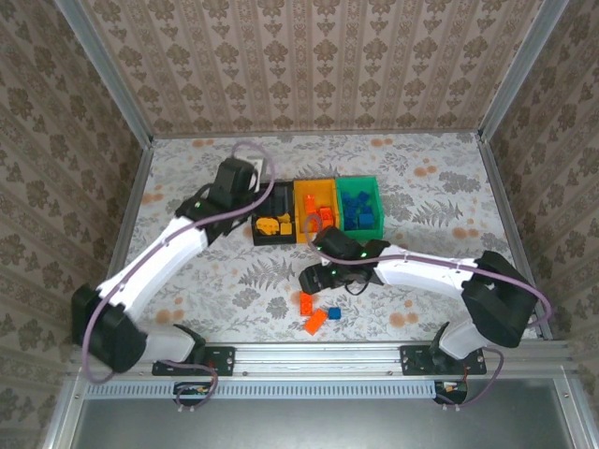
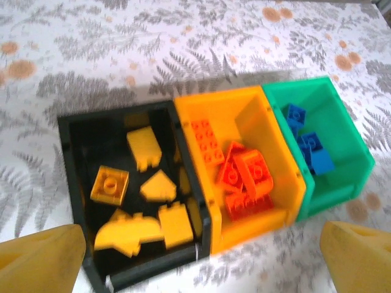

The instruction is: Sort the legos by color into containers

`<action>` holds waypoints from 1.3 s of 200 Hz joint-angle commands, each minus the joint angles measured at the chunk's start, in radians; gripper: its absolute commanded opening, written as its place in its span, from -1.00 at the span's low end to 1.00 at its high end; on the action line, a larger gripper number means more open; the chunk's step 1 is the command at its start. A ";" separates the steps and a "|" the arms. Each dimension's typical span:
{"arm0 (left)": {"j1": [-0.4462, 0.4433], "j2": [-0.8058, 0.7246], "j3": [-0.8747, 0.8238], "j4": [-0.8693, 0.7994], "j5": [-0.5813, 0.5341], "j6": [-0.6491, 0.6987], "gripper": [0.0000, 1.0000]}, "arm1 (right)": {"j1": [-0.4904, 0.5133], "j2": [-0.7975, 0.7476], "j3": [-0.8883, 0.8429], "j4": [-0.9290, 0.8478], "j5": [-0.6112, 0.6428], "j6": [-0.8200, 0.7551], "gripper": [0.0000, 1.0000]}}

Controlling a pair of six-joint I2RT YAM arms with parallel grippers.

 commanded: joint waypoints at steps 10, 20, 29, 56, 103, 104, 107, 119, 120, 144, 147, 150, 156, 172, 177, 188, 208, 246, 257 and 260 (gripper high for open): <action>0.003 -0.210 -0.177 -0.066 -0.106 -0.065 1.00 | 0.069 0.092 0.070 -0.065 0.000 -0.027 0.53; 0.006 -0.279 -0.223 -0.085 -0.125 -0.075 1.00 | 0.087 0.123 0.087 -0.075 -0.005 -0.032 0.53; 0.010 -0.325 -0.252 -0.106 -0.138 -0.080 1.00 | 0.102 0.147 0.106 -0.089 -0.005 -0.038 0.53; 0.015 -0.397 -0.284 -0.168 -0.166 -0.086 1.00 | 0.127 0.208 0.158 -0.152 0.025 -0.054 0.49; 0.022 -0.478 -0.313 -0.193 -0.206 -0.104 1.00 | 0.145 0.288 0.191 -0.229 0.118 -0.051 0.18; 0.022 -0.480 -0.313 -0.193 -0.205 -0.104 1.00 | 0.145 0.288 0.191 -0.230 0.121 -0.051 0.16; 0.023 -0.484 -0.315 -0.194 -0.207 -0.103 1.00 | 0.145 0.290 0.191 -0.231 0.132 -0.050 0.12; 0.025 -0.497 -0.315 -0.201 -0.208 -0.104 1.00 | 0.145 0.291 0.189 -0.236 0.170 -0.049 -0.04; 0.025 -0.498 -0.314 -0.201 -0.209 -0.103 1.00 | 0.144 0.290 0.188 -0.237 0.173 -0.049 -0.05; 0.026 -0.506 -0.304 -0.224 -0.211 -0.104 0.99 | 0.127 0.271 0.167 -0.222 0.215 -0.039 -0.26; 0.026 -0.508 -0.303 -0.224 -0.211 -0.104 1.00 | 0.123 0.267 0.162 -0.217 0.218 -0.037 -0.29; 0.028 -0.508 -0.301 -0.226 -0.210 -0.103 1.00 | 0.119 0.260 0.158 -0.212 0.220 -0.036 -0.31; 0.028 -0.510 -0.299 -0.229 -0.209 -0.104 0.99 | 0.109 0.248 0.147 -0.202 0.225 -0.033 -0.35; 0.028 -0.515 -0.297 -0.230 -0.205 -0.102 1.00 | 0.084 0.204 0.120 -0.191 0.244 -0.033 -0.45; 0.028 -0.516 -0.297 -0.228 -0.202 -0.103 0.99 | 0.076 0.184 0.109 -0.161 0.251 -0.035 -0.47; 0.029 -0.518 -0.298 -0.221 -0.185 -0.099 0.99 | 0.053 0.131 0.088 -0.146 0.265 -0.038 -0.49; 0.029 -0.516 -0.311 -0.197 -0.158 -0.096 1.00 | -0.002 0.011 0.065 -0.133 0.279 -0.052 -0.51; 0.028 -0.483 -0.359 -0.139 -0.072 -0.099 1.00 | -0.132 -0.124 0.125 -0.139 0.242 -0.097 -0.49; 0.024 -0.459 -0.368 -0.126 -0.034 -0.096 0.99 | -0.166 -0.109 0.172 -0.139 0.225 -0.106 -0.49; 0.021 -0.454 -0.371 -0.121 -0.025 -0.095 0.99 | -0.173 -0.101 0.185 -0.139 0.221 -0.109 -0.49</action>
